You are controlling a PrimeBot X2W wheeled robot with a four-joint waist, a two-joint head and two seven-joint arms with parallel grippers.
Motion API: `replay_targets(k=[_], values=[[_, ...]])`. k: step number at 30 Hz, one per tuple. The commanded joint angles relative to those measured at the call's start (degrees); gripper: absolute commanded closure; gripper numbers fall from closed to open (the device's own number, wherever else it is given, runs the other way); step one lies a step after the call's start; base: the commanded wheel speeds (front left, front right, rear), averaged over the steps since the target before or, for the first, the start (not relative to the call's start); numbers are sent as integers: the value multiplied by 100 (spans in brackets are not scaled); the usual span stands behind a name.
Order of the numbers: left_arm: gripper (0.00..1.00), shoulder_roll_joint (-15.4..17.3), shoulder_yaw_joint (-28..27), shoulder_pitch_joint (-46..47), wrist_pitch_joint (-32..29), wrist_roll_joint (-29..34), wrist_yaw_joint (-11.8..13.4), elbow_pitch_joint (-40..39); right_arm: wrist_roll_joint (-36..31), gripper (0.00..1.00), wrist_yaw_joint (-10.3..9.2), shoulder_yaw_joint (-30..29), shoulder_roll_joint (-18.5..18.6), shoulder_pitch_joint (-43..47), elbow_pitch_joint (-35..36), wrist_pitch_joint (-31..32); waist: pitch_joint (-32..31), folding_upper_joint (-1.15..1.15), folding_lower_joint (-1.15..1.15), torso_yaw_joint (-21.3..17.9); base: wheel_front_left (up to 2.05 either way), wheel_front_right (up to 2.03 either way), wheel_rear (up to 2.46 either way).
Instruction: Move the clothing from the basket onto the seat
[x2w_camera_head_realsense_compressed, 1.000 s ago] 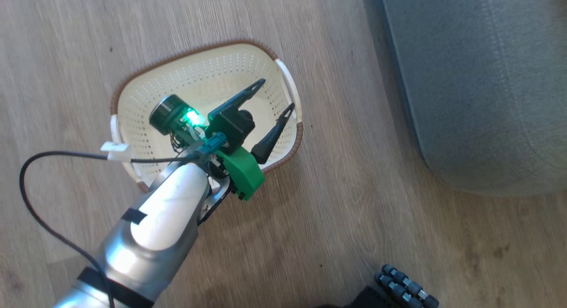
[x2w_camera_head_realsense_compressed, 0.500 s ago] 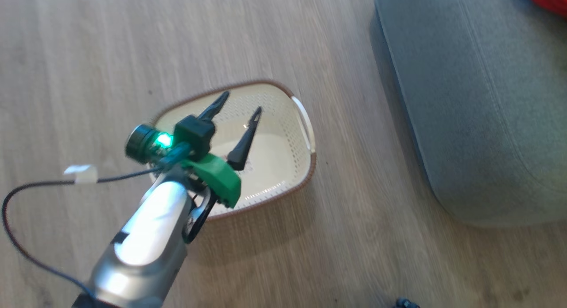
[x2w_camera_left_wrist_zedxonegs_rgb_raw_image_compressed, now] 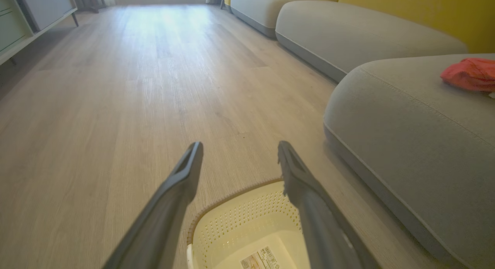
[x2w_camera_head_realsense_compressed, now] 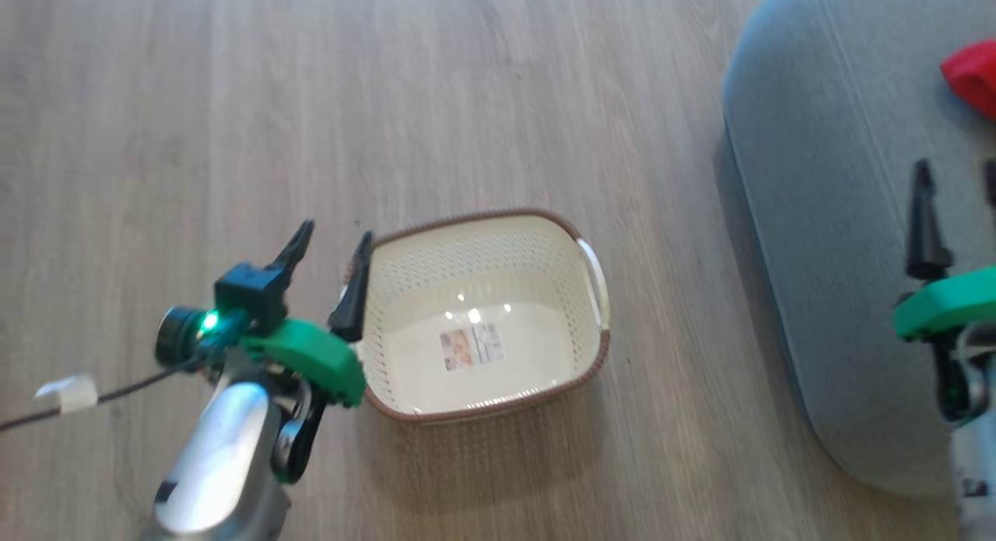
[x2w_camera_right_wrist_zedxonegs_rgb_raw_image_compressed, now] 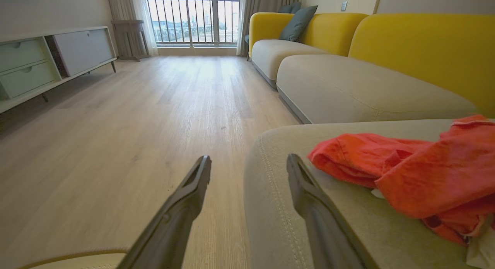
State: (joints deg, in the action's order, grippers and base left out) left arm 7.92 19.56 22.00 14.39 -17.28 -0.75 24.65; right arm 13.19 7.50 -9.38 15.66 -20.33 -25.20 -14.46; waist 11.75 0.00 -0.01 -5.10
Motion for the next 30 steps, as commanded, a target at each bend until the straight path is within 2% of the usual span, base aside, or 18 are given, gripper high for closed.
replay_targets(k=[1,10,22,30], values=[[0,84,-360,-36,60,36,42,-209,22,0,-1,188,-24,17,214,-53,-234,0,1,208,0,0,0],[0,-30,-1105,-574,61,226,98,-271,-18,0,-1,628,-286,262,302,-53,-518,0,1,428,0,0,0],[0,-334,-2001,-1168,61,613,184,-524,-47,0,-1,1196,-617,692,274,-53,-860,0,1,420,0,0,0],[0,-429,-2275,-1426,61,720,40,-587,-75,0,-1,1306,-710,895,229,-53,-1014,0,1,406,0,0,0]])
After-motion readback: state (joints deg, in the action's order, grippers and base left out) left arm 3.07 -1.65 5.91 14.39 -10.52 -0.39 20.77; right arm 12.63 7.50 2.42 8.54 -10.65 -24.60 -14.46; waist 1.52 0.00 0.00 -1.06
